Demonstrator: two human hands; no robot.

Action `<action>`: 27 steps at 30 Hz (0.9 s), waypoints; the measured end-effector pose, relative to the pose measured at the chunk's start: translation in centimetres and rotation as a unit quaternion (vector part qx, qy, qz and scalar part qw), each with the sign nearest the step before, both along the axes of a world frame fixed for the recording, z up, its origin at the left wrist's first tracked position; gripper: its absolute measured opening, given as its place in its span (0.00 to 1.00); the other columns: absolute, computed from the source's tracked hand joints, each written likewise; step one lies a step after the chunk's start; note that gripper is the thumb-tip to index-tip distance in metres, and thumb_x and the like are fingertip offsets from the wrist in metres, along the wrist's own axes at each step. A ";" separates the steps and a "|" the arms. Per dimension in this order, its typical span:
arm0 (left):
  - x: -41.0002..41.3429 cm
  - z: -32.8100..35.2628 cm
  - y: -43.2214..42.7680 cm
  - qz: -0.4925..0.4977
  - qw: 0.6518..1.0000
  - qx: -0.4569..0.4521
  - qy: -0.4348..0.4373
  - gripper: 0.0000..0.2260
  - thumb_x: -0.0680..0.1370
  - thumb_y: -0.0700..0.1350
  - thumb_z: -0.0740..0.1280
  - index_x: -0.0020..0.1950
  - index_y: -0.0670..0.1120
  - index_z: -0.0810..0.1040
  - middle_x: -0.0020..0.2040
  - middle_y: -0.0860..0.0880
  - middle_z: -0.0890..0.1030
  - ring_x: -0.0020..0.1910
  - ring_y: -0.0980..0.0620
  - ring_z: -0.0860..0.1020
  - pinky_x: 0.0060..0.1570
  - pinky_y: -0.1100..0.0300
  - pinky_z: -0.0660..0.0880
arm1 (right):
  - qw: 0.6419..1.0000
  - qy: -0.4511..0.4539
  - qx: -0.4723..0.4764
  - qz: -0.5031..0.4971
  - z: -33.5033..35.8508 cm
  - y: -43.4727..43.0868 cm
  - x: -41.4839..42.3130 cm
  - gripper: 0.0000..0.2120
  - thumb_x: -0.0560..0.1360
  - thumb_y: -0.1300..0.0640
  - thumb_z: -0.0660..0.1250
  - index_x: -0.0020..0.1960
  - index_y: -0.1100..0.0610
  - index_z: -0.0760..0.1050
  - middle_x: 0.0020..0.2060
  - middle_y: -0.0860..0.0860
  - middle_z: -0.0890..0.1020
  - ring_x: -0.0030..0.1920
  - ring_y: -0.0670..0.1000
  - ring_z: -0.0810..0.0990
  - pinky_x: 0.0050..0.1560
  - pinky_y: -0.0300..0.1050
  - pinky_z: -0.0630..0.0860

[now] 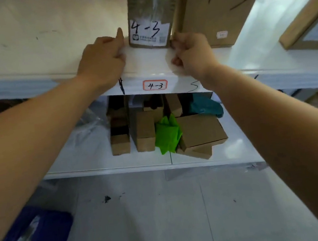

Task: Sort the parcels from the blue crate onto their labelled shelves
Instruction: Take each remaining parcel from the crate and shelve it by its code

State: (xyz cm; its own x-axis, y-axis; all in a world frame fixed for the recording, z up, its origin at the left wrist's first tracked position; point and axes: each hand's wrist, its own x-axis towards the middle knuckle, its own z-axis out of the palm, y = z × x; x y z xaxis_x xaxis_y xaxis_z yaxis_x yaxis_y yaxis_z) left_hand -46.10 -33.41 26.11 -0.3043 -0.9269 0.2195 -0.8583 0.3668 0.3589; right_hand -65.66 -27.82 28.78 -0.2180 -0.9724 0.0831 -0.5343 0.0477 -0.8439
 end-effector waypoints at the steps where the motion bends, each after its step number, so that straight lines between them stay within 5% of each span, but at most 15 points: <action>1: -0.1 0.1 0.2 0.003 0.999 0.013 0.036 0.25 0.80 0.46 0.53 0.77 0.50 0.52 0.74 0.42 0.62 0.71 0.39 0.62 0.69 0.51 0.58 | 1.000 -0.006 -0.021 -0.005 -0.1 0.4 0.2 0.23 0.77 0.72 0.51 0.67 0.60 0.73 0.48 0.54 0.79 0.38 0.46 0.73 0.48 0.43 0.75; 5: 1.0 0.1 4.7 0.006 0.990 -0.037 0.136 0.25 0.82 0.44 0.54 0.77 0.47 0.50 0.77 0.45 0.55 0.76 0.49 0.53 0.72 0.58 0.50 | 0.990 0.086 -0.104 -0.028 -1.9 5.1 2.3 0.26 0.78 0.69 0.53 0.74 0.55 0.63 0.58 0.54 0.77 0.55 0.50 0.75 0.60 0.37 0.69; 9: 7.9 -2.2 14.2 0.004 0.996 -0.066 0.063 0.28 0.80 0.48 0.55 0.76 0.46 0.45 0.77 0.49 0.48 0.75 0.58 0.44 0.73 0.64 0.39 | 0.924 0.301 -0.164 0.168 -4.3 11.3 3.2 0.28 0.76 0.69 0.60 0.75 0.58 0.62 0.72 0.54 0.68 0.74 0.52 0.64 0.75 0.47 0.58; 12: 16.3 -4.8 21.5 0.147 0.988 0.004 0.054 0.29 0.78 0.51 0.54 0.75 0.44 0.45 0.76 0.48 0.50 0.74 0.58 0.45 0.73 0.65 0.39 | 0.886 0.367 -0.149 0.243 -4.4 12.3 5.2 0.27 0.73 0.67 0.64 0.72 0.59 0.67 0.71 0.55 0.69 0.73 0.55 0.66 0.73 0.51 0.55; 16: 27.0 -7.7 31.8 0.330 0.941 0.070 0.023 0.29 0.81 0.49 0.56 0.75 0.44 0.44 0.77 0.47 0.50 0.75 0.55 0.47 0.74 0.58 0.43 | 0.865 0.363 -0.046 0.344 -5.4 12.7 12.6 0.25 0.78 0.60 0.60 0.74 0.54 0.63 0.75 0.50 0.63 0.75 0.52 0.61 0.74 0.42 0.53; 23: 37.7 -12.4 48.4 0.511 0.846 0.148 0.018 0.30 0.80 0.48 0.59 0.76 0.43 0.48 0.77 0.47 0.52 0.76 0.52 0.49 0.75 0.54 0.49 | 0.716 0.406 0.032 0.567 -12.8 17.1 30.4 0.28 0.79 0.54 0.58 0.77 0.52 0.55 0.77 0.47 0.55 0.76 0.47 0.55 0.73 0.37 0.49; 27: 40.5 -16.7 55.4 0.553 0.813 0.182 0.022 0.28 0.80 0.47 0.59 0.76 0.44 0.50 0.77 0.46 0.53 0.74 0.56 0.45 0.72 0.61 0.44 | 0.626 0.419 0.040 0.657 -18.2 21.4 39.1 0.27 0.79 0.52 0.58 0.77 0.51 0.57 0.77 0.45 0.54 0.76 0.45 0.54 0.74 0.38 0.50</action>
